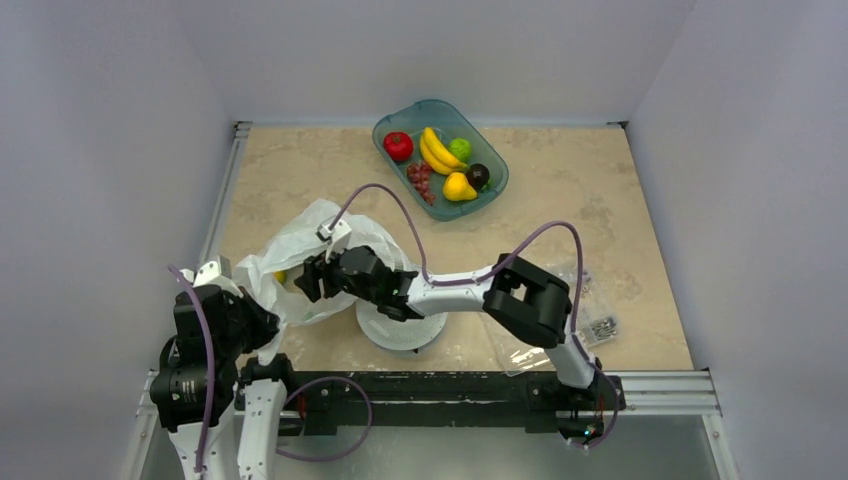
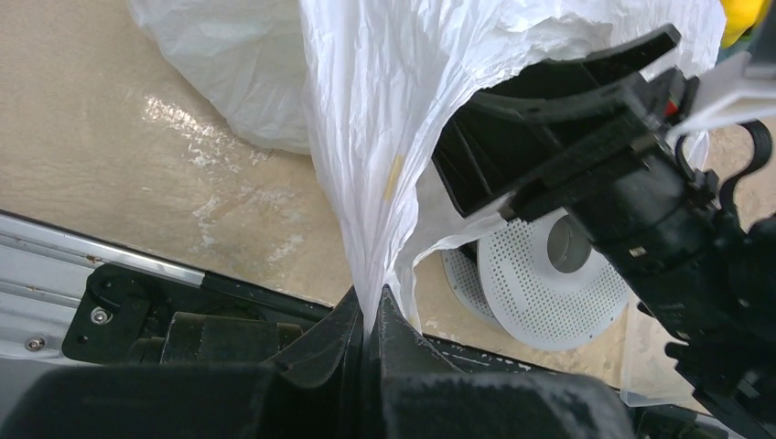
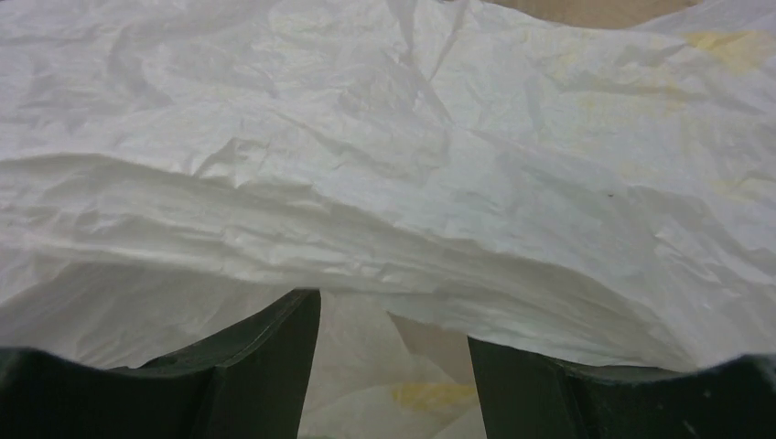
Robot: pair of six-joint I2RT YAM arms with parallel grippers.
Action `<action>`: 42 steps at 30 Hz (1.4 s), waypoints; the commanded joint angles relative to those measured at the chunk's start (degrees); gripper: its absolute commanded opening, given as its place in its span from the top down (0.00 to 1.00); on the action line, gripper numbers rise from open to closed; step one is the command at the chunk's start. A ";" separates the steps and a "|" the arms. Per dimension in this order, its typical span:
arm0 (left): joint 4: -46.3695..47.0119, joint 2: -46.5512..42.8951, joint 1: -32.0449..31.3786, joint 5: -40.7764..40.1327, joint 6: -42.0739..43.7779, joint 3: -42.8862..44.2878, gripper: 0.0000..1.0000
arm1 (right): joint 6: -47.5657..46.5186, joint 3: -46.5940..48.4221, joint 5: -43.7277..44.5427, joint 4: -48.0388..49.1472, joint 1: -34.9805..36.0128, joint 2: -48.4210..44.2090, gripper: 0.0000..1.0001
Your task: Take the fake fruits out of the plastic bag
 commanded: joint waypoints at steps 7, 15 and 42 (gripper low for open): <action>0.76 0.65 0.48 1.67 1.11 -0.84 1.00 | -6.09 15.02 9.04 -2.84 0.34 9.77 0.32; 1.38 0.67 0.50 2.98 1.73 -1.37 1.00 | -8.47 23.27 11.79 -3.96 0.35 16.11 0.24; 0.55 1.06 0.50 7.38 1.95 -1.31 1.00 | -11.81 59.77 9.71 -12.62 -0.99 41.99 0.36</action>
